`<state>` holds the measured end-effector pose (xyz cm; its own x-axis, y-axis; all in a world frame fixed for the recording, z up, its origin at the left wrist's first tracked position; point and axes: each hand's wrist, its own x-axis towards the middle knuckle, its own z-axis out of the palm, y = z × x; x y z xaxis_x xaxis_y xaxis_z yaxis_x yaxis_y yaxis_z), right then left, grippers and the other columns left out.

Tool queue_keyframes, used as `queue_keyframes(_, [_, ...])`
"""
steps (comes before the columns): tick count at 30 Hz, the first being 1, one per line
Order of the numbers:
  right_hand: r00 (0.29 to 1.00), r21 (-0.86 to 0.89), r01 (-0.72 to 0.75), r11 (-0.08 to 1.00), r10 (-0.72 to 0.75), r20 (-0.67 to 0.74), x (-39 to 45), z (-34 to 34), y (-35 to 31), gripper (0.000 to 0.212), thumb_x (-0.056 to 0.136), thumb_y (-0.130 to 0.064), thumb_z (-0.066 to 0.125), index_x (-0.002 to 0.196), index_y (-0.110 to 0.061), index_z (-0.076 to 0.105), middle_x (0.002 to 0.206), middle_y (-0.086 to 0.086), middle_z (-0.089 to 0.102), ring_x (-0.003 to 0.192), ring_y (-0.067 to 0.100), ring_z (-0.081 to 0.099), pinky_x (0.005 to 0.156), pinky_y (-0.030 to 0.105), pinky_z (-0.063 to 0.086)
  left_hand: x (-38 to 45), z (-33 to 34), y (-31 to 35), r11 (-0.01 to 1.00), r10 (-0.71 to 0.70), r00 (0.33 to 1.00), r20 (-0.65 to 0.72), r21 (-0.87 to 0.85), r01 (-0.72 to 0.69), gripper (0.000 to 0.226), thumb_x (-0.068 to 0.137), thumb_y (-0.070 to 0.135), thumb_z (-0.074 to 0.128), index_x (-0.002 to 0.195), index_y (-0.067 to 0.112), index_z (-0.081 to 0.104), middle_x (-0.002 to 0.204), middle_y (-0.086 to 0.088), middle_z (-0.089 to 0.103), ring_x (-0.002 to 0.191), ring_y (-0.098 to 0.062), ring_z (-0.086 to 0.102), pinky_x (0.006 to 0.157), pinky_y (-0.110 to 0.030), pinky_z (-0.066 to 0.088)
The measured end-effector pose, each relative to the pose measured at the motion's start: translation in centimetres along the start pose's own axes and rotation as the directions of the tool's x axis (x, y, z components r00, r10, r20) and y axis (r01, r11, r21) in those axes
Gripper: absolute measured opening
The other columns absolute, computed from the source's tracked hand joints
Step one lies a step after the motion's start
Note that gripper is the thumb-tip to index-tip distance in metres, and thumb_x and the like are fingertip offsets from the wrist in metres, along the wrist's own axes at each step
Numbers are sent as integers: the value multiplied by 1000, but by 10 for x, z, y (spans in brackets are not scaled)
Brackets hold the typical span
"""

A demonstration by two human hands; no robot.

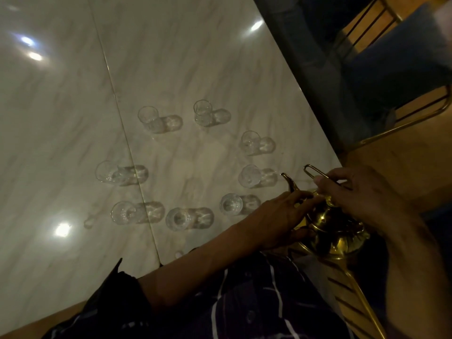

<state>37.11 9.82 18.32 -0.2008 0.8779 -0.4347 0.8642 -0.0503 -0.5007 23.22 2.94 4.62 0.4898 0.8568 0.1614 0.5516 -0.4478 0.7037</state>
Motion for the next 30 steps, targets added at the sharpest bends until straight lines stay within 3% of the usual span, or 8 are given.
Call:
queue_keyframes(3, [1000,17,-5,1000,5,-6,1,1,1,30,91,-42,58,92,-17,74,61,-8,61,61,9,57,62,27,43,0,-1,1,1000,-2,1000,-2,-6,2,73,96,38,65,156,14,32,151,-17,43,126,-31,55,83,-39,56])
queue_keyframes(11, [1000,-3,-8,1000,8,5,1,-2,-4,28,92,-41,57,91,-18,73,83,-4,70,82,12,64,78,36,53,1,-2,-1,1000,7,1000,-13,0,-7,73,96,38,66,156,13,33,151,-17,43,125,-30,55,83,-37,56])
queue_keyframes(18, [1000,23,-23,999,23,3,1,-2,-6,27,92,-39,57,92,-17,72,78,-6,67,77,9,62,69,29,46,3,-1,-2,1000,8,1000,-9,-5,-8,75,95,38,66,156,14,31,151,-17,42,125,-30,55,82,-37,57])
queue_keyframes(25, [1000,52,-29,998,29,-7,2,-1,-6,27,91,-39,60,89,-17,74,82,1,73,78,14,66,69,30,50,3,1,-5,1000,-11,1000,-1,12,11,77,95,42,66,157,16,30,152,-14,41,123,-29,55,78,-38,58])
queue_keyframes(30, [1000,41,-24,999,25,-12,1,-1,-8,27,92,-38,59,88,-15,73,74,-2,70,68,9,61,60,24,41,3,-1,-4,1000,-3,1000,-5,16,3,76,95,40,66,157,14,31,151,-16,42,123,-30,56,76,-38,57])
